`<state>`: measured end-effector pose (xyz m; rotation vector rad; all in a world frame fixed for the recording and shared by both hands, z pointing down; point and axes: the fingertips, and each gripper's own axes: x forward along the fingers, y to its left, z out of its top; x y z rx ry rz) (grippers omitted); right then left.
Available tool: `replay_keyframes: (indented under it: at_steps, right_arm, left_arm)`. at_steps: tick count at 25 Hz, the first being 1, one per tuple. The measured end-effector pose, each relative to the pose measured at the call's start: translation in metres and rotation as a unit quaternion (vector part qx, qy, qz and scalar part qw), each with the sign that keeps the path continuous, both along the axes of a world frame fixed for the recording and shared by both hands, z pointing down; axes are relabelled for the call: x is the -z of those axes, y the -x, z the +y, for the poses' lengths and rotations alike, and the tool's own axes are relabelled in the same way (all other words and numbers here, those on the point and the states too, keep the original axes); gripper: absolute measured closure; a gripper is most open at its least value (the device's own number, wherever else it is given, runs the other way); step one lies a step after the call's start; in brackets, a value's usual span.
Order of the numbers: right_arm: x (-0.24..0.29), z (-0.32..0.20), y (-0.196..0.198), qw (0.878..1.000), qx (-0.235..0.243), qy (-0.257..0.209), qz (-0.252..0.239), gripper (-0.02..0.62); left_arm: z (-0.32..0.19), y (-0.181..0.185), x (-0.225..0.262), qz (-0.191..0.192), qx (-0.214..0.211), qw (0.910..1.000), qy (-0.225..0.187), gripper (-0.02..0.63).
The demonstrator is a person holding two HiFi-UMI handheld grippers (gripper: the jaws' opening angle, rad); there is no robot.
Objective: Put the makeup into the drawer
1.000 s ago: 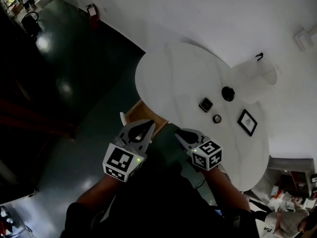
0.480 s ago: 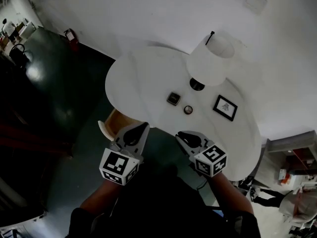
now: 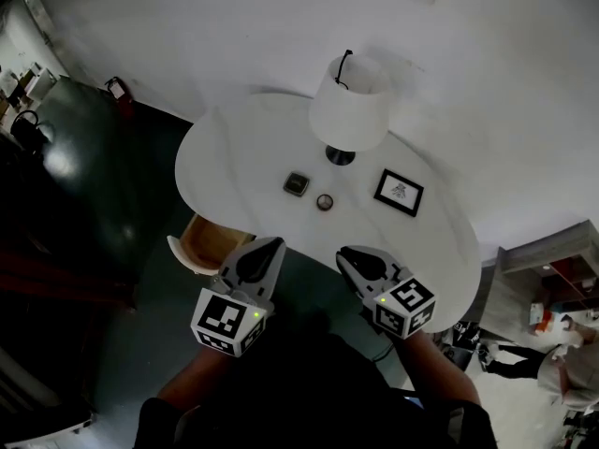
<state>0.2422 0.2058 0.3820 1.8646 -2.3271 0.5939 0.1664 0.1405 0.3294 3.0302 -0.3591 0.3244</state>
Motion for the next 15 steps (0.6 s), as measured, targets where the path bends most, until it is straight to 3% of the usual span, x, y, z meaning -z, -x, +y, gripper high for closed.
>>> replay_keyframes:
  at_steps: [6,15]
  right_arm:
    - [-0.004,-0.011,-0.01,0.999,-0.029,0.009,0.011,0.549]
    - [-0.031,-0.074,-0.024,0.995,-0.06,0.073,0.033,0.548]
  left_arm:
    - [-0.014,-0.008,0.005,0.005,-0.03,0.9995,-0.008,0.595]
    - [-0.067,-0.013,-0.011,-0.009,-0.066,0.9977,-0.014,0.595]
